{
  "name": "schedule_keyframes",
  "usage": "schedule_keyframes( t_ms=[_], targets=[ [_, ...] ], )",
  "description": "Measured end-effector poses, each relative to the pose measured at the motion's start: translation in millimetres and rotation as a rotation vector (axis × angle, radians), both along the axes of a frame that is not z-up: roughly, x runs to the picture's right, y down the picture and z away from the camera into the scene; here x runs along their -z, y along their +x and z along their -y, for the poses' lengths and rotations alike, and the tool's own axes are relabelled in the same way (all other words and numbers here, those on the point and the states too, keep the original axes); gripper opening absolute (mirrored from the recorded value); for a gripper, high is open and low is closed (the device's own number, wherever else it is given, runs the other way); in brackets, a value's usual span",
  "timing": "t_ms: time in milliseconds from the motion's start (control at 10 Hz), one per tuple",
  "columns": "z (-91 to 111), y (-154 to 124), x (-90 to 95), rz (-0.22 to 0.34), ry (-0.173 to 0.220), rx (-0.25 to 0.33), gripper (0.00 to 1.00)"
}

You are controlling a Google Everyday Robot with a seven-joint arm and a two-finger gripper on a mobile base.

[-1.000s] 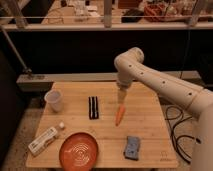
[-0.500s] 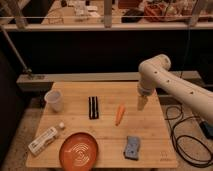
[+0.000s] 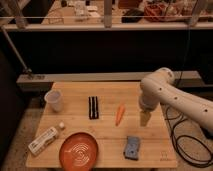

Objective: Move the arm in a circular motion

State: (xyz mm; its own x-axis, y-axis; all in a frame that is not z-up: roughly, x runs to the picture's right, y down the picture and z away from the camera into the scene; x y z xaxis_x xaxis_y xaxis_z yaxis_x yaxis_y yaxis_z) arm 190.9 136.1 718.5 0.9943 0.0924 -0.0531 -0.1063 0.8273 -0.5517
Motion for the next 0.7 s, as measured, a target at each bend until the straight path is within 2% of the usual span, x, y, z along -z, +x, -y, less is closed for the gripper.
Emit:
schedule_keyframes(
  t_ms=[100,300,500,700],
  targets=[
    [-8.8,-18.8,8.9,0.015,-0.001,0.022,0.80],
    [-23.9,-73.9,25.6,0.067,-0.001,0.080,0.80],
    [-29.7,-119.9,32.4,0.124,0.004,0.125,0.80],
    [-26.5,-170.5,31.4,0.190,0.021,0.176,0.80]
  ],
)
